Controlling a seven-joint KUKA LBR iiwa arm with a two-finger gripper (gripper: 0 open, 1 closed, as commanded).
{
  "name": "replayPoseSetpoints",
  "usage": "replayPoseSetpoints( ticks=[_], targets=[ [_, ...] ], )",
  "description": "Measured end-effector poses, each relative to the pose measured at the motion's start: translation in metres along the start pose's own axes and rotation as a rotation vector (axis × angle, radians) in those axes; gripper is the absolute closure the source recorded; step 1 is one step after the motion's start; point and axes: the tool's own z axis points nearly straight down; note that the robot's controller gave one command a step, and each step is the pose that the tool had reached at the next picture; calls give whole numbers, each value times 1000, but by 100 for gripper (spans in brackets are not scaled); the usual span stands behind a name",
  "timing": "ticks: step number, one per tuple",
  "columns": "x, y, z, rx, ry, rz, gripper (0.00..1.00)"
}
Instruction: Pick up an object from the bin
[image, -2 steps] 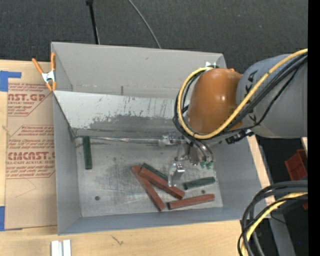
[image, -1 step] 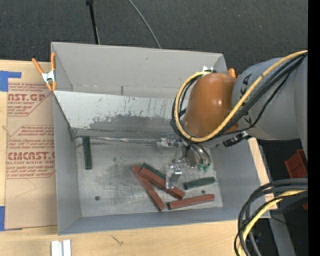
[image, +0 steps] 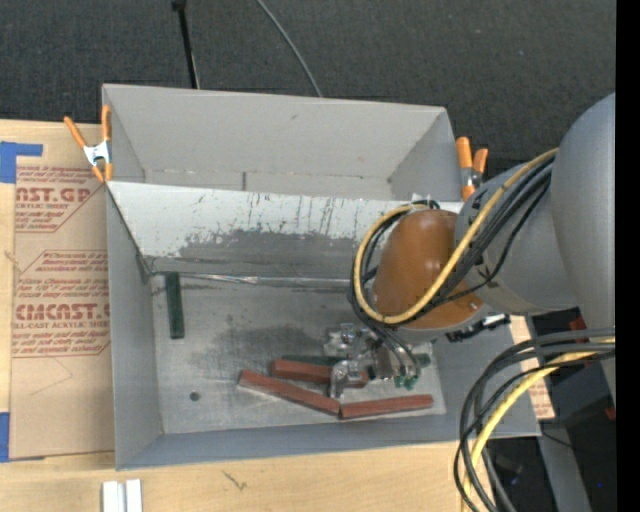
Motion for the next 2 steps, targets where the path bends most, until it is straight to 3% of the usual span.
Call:
replayPoseSetpoints(
  ticks=[1,2],
  targets=[
    [0,0,0,0,0,0,100],
    [5,0,-139,2,0,13,100]
  ],
)
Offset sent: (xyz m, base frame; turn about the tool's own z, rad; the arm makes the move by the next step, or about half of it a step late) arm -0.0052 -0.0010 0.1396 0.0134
